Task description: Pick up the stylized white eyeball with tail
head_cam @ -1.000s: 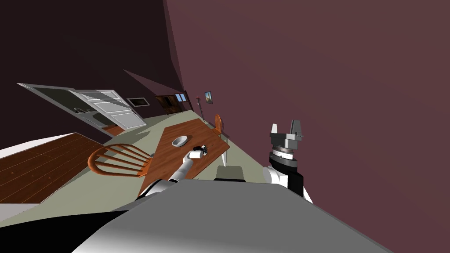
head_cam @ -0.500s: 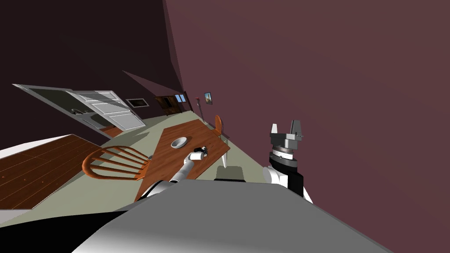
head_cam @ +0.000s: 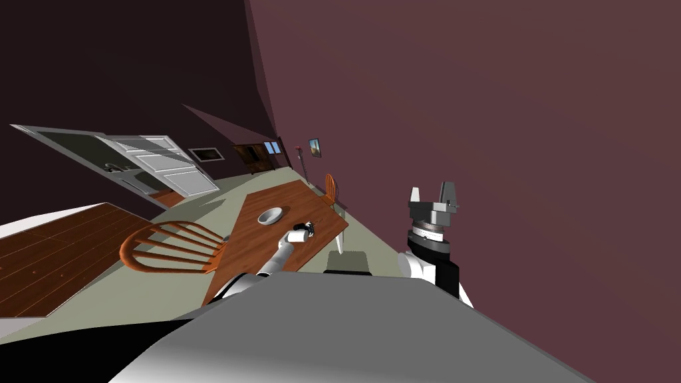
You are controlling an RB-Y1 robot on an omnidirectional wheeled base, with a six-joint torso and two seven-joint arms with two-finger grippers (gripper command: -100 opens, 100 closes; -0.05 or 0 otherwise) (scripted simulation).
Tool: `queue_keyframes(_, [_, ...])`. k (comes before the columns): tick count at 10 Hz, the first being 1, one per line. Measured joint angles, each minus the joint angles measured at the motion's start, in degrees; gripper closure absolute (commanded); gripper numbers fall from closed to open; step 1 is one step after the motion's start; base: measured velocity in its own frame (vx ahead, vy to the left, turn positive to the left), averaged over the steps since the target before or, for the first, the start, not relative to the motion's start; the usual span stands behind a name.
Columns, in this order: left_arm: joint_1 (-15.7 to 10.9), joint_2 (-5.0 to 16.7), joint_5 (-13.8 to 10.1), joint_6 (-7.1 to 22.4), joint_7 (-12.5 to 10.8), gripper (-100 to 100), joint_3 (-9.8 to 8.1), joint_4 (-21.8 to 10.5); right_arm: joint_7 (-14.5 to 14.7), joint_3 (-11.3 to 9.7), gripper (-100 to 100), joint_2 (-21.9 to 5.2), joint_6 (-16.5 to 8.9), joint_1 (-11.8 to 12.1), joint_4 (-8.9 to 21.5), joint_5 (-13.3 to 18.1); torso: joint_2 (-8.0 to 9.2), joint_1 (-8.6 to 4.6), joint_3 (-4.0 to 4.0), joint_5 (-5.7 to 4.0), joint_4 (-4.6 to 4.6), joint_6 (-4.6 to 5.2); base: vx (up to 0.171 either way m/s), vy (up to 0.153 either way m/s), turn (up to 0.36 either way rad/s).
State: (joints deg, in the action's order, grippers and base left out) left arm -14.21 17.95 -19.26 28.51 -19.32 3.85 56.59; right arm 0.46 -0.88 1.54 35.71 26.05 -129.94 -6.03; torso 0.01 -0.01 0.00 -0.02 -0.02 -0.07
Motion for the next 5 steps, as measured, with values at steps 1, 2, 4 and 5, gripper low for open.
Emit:
queue_keyframes(1, [0.00,0.00,0.00,0.00,0.00,0,0.00,0.00,0.00,0.00,0,0.00,0.00,0.00,0.00,0.00,0.01,0.00,0.00,0.00,0.00,0.00,0.000,0.000,0.000])
queue_keyframes(2, [0.00,0.00,0.00,0.00,0.00,100,0.00,0.00,0.00,0.00,0,0.00,0.00,0.00,0.00,0.00,0.01,-0.01,0.01,0.00,0.00,0.00,-0.067,-0.029,0.032])
queue_keyframes(4, [-0.28,1.18,-0.76,1.59,-0.39,100,0.43,1.61,0.00,0.00,0,0.01,0.00,-0.01,0.00,0.00,0.37,-0.18,0.21,-0.05,0.07,-0.02,-0.071,-0.034,0.017])
queue_keyframes(5, [-0.23,1.24,-0.78,1.92,-0.47,0,0.44,1.80,0.00,0.00,0,0.00,0.00,-0.01,0.00,0.00,0.26,-0.12,0.16,-0.04,0.06,0.00,-0.008,-0.004,0.000])
